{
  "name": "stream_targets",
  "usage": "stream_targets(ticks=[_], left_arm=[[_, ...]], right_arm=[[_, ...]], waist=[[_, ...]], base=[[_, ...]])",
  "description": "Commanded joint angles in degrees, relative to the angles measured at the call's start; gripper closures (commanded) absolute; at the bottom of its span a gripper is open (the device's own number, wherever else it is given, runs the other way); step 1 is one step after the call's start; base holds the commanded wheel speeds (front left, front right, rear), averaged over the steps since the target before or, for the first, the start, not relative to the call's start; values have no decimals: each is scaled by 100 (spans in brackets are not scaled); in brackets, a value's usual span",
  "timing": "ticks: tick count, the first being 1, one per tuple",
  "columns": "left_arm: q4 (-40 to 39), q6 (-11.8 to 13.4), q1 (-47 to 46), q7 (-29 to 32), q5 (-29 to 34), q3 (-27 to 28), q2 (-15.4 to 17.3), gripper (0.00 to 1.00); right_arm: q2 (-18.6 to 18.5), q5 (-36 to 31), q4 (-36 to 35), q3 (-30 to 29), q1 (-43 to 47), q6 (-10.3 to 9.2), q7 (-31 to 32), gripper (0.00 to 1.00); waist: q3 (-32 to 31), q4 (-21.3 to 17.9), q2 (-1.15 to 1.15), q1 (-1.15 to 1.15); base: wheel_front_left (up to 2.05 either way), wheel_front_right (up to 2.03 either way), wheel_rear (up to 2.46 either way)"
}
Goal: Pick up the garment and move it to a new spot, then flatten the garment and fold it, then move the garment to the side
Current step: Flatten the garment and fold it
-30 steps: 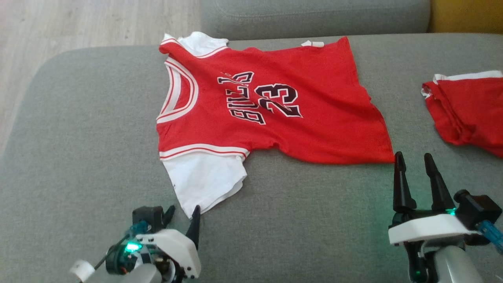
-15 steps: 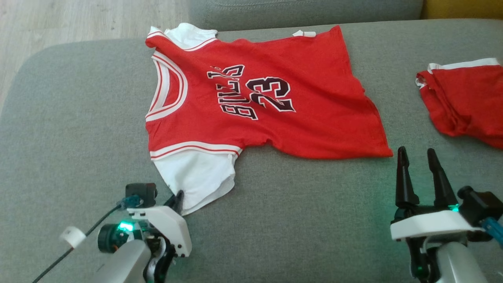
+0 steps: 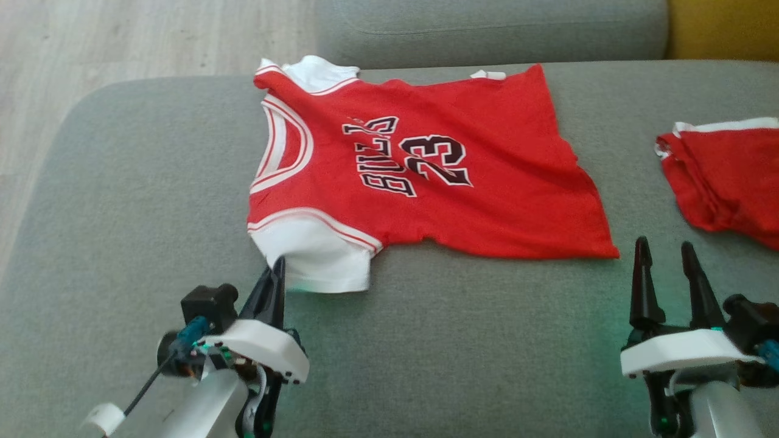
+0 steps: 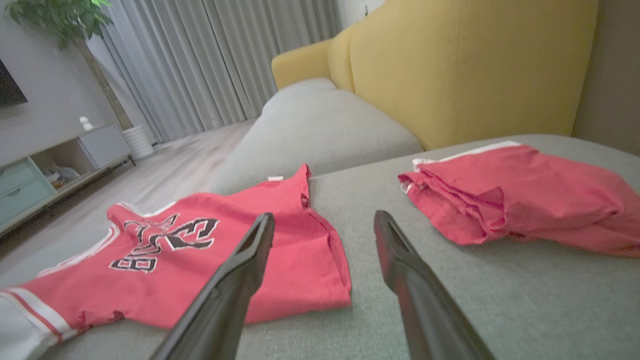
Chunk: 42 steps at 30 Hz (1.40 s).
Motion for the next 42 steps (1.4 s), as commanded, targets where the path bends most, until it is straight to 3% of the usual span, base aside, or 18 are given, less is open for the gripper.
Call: stream_targets(ticks=[1,8,15,28,29,30,31,37,42], left_arm=[[-192,29,-292,-113,79,240,136,100],[-789,87,-294,-487,457,361,177,100],[-1229,-55,-226,-529,742,476,87,100],[-1509,-304,-113,-532,1115,786,-126,100],[-1505,-317,-108,-532,1134,808,-137,100],[-1499,-330,-104,-532,1151,829,-147,100],[-1491,-342,-99,-532,1167,852,-156,100],[-1349,-367,-51,-532,1194,1003,-178,100],[-1346,-435,-121,-532,1100,1195,-148,100]], right_arm=[[-30,-43,-127,105,-233,37,30,0],[-30,-298,603,-220,-633,37,762,0],[-30,-719,1668,-568,-1219,37,1174,0],[-30,-1098,3282,-895,-1987,37,1000,0],[-30,-1125,3395,-909,-2027,37,975,13],[-30,-1140,3509,-905,-2065,37,955,62],[-30,-1146,3616,-881,-2104,37,929,100],[-30,-894,3984,-485,-2356,37,461,100],[-30,-393,3687,41,-2578,37,54,100]], waist=[[-14,53,0,0],[55,262,0,0],[170,424,0,0],[306,582,0,0],[303,581,0,0],[297,579,0,0],[288,573,0,0],[122,483,0,0],[-80,383,0,0]], base=[[0,0,0],[0,0,0],[0,0,0],[0,0,0],[0,0,0],[0,0,0],[0,0,0],[0,0,0],[0,0,0]])
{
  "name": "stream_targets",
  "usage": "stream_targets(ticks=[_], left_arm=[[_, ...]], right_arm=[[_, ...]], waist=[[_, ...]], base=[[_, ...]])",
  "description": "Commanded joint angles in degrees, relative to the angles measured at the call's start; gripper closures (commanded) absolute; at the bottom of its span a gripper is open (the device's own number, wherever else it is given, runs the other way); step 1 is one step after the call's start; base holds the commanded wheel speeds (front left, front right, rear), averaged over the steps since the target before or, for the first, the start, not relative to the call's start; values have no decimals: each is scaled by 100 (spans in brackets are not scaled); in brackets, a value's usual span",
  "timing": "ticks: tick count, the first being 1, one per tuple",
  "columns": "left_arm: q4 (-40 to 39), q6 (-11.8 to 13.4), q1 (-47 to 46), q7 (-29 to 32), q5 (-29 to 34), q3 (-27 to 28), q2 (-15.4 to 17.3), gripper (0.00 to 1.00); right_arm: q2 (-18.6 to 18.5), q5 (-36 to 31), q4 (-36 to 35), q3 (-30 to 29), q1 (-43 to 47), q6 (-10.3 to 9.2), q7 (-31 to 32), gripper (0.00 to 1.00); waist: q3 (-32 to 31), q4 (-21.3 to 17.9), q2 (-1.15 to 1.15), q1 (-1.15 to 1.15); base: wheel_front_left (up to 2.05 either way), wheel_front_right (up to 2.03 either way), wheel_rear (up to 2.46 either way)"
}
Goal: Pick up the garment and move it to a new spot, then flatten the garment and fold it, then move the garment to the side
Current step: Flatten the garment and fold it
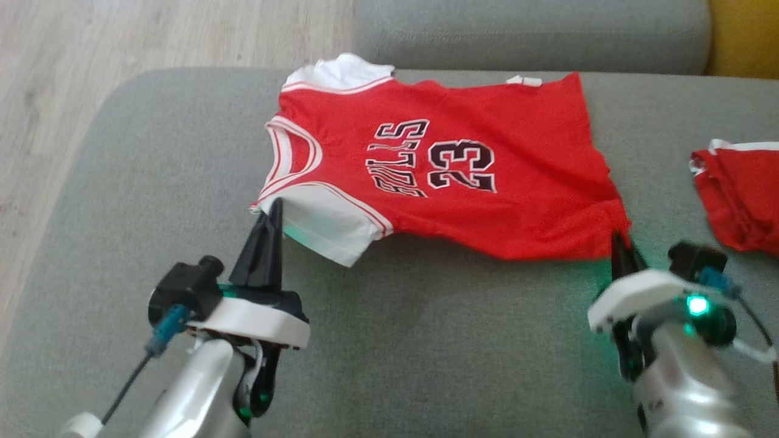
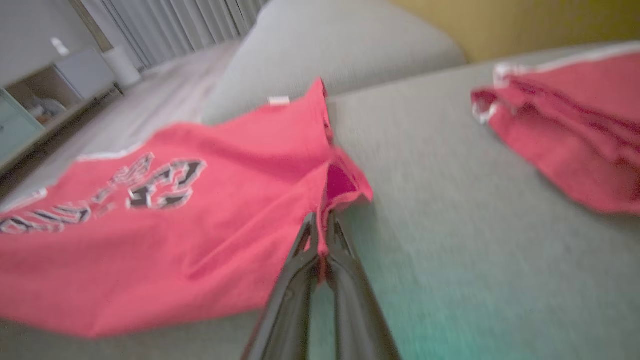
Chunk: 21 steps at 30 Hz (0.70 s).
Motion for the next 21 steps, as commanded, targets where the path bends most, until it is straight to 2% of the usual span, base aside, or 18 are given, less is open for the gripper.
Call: stream_targets(ticks=[1,5,6,12,16,21], left_arm=[[-174,-60,-280,-70,-102,318,79,100],[-232,-127,-506,-7,-226,434,125,100],[-300,-167,-716,82,-373,558,139,100],[-657,-140,-1463,366,-746,971,196,100],[-1125,-25,-1790,523,-913,1215,264,100],[-2079,307,-1872,792,-1152,1599,384,100]], right_arm=[[19,221,-425,306,-394,37,-162,100],[19,646,-1007,586,-446,37,-231,100],[19,796,-1517,800,-446,37,-251,100],[17,782,-3055,787,-376,37,-226,100],[-111,905,-4178,888,-231,37,83,100],[-298,896,-5558,827,174,37,622,100]], waist=[[-137,-66,0,0],[-287,-103,0,0],[-403,-131,0,0],[-702,-177,0,0],[-859,-212,0,0],[-946,-256,0,0]], base=[[0,0,0],[0,0,0],[0,0,0],[0,0,0],[0,0,0],[0,0,0]])
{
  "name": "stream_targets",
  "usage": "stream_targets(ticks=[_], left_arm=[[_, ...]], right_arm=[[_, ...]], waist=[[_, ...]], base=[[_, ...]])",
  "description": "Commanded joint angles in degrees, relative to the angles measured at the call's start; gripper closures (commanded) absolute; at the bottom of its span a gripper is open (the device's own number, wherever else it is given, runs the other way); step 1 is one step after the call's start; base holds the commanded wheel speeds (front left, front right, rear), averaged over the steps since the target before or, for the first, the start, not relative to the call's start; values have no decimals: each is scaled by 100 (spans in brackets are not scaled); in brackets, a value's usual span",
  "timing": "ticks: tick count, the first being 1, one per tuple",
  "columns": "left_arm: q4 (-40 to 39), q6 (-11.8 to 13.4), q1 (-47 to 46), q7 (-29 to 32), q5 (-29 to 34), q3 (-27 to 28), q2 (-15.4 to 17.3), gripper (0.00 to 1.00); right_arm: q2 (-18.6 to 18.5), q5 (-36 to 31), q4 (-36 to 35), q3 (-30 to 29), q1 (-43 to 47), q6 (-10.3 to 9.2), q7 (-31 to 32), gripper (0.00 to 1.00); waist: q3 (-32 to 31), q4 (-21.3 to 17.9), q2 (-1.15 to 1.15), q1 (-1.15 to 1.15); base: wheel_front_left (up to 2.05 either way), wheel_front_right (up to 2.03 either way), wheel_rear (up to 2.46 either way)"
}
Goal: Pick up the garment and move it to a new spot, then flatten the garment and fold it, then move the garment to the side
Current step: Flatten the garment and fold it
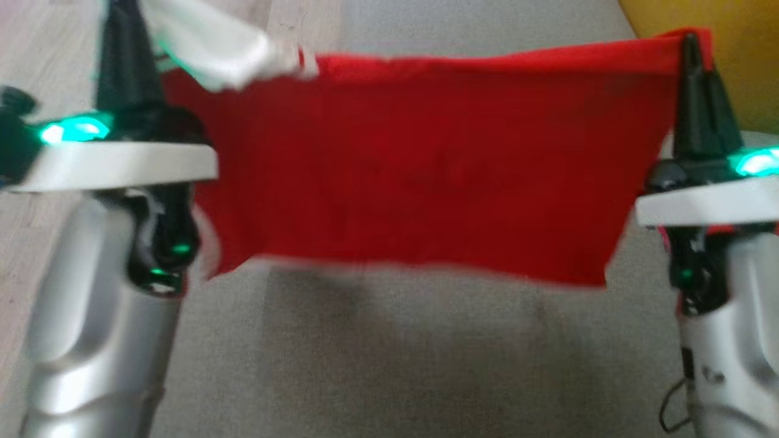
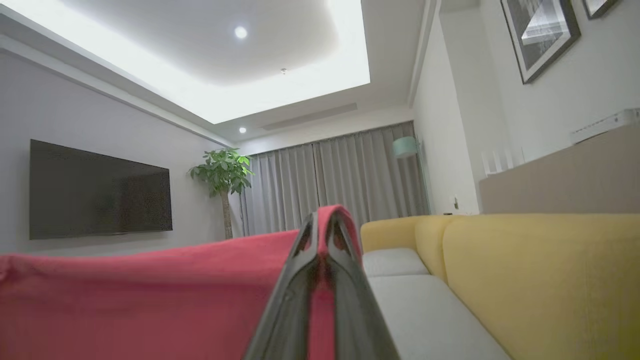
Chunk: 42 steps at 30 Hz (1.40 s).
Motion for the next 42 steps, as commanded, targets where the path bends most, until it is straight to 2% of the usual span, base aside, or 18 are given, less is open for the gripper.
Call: stream_targets(ticks=[1,3,7,13,15,18,22,27,28,31,34,37,42], left_arm=[[-354,91,-353,101,-48,309,221,100],[-674,253,-351,312,-124,417,295,100],[-837,360,-401,639,-64,527,627,100],[-34,196,-1079,1000,-232,533,792,100],[430,130,-1570,1045,-232,582,875,100],[1261,-41,-2431,940,-94,597,1019,100],[2409,-239,-3609,557,245,528,1156,100],[3575,-535,-4673,-52,408,442,1018,100],[3575,-535,-4673,-52,408,442,1018,100],[4136,-710,-4868,-351,426,370,865,100],[4586,-901,-4712,-562,486,211,732,100],[4938,-1047,-4302,-694,496,67,603,100],[5133,-1178,-3352,-811,649,-292,570,100]], right_arm=[[-6,8,-398,77,-62,37,132,100],[-4,-13,-831,12,119,37,392,100],[48,-203,-1398,12,222,37,908,100],[86,-508,-1117,145,-618,37,1416,100],[111,-491,-729,204,-1217,37,1499,100],[89,-636,215,349,-2309,37,1369,100],[62,-1063,1690,590,-3825,37,699,100],[201,-1491,3306,386,-5036,37,-218,100],[201,-1491,3306,386,-5036,37,-218,100],[253,-1649,4033,308,-5219,37,-562,100],[261,-1825,4670,659,-5047,37,-688,100],[192,-1764,5245,801,-4760,37,-733,100],[-11,-1686,6105,1236,-4232,37,-483,100]], waist=[[-1,-6,0,0],[20,-13,0,0],[222,-116,0,0],[937,-309,0,0],[1328,-393,0,0],[1819,-542,0,0],[2246,-639,0,0],[2441,-560,0,0],[2441,-560,0,0],[2456,-473,0,0],[2424,-378,0,0],[2349,-287,0,0],[2177,-158,0,0]], base=[[0,0,0],[0,0,0],[0,0,0],[0,0,0],[0,0,0],[0,0,0],[0,0,0],[0,0,0],[0,0,0],[0,0,0],[0,0,0],[0,0,0],[0,0,0]])
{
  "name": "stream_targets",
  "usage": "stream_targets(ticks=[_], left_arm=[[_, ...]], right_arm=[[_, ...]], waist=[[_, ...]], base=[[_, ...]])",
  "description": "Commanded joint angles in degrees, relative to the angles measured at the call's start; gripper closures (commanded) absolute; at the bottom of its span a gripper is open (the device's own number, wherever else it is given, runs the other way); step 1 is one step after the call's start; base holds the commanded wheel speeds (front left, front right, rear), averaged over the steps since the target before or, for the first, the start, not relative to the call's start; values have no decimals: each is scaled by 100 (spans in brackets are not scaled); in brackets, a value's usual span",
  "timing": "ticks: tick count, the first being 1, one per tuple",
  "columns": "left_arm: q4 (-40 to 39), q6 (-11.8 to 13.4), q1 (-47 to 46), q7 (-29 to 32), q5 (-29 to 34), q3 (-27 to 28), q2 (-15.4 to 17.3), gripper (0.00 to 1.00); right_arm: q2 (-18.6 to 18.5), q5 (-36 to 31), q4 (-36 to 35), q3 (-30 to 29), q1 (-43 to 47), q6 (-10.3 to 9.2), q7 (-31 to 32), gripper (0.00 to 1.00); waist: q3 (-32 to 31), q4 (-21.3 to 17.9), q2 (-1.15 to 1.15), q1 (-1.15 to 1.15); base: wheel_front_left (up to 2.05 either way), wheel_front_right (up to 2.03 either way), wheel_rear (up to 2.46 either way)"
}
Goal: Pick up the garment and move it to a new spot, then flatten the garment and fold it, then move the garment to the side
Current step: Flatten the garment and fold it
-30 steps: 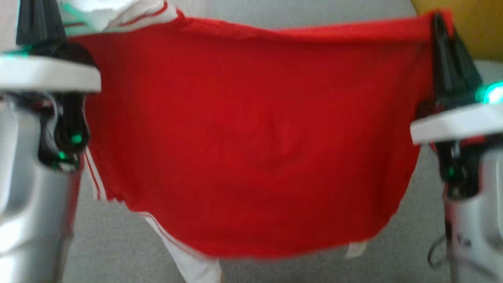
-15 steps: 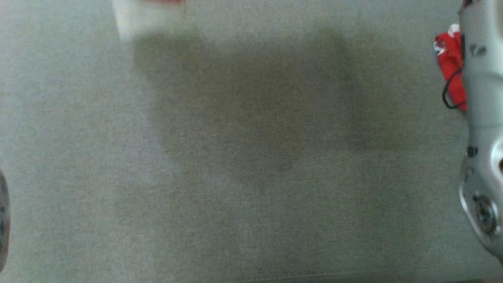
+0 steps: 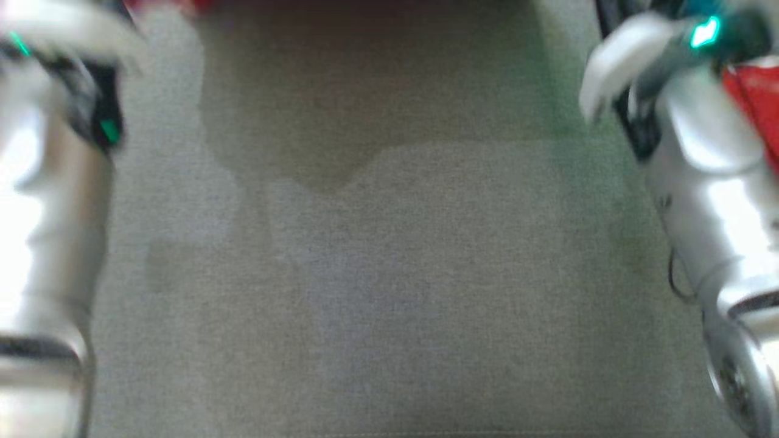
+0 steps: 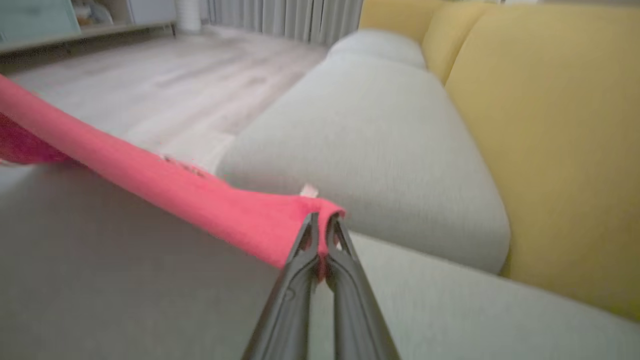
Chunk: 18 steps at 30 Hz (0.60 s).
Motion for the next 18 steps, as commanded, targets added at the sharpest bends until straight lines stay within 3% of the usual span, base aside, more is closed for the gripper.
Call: stream_targets(ticks=[1,10,14,18], left_arm=[[-145,-13,97,-72,98,-29,268,100],[-525,-39,1888,-7,518,-1313,675,100],[-998,-40,2475,308,445,-1968,1061,100],[-1599,-41,2941,657,245,-2398,1481,100]], right_arm=[[-14,42,27,215,108,37,83,100],[-375,804,520,1361,1018,37,664,100],[-597,1418,248,2022,1419,37,1157,100],[-1043,2266,-442,2778,1907,37,1799,100]], waist=[[-123,78,0,0],[-795,239,0,0],[-1164,291,0,0],[-1511,322,0,0]], base=[[0,0,0],[0,0,0],[0,0,0],[0,0,0]])
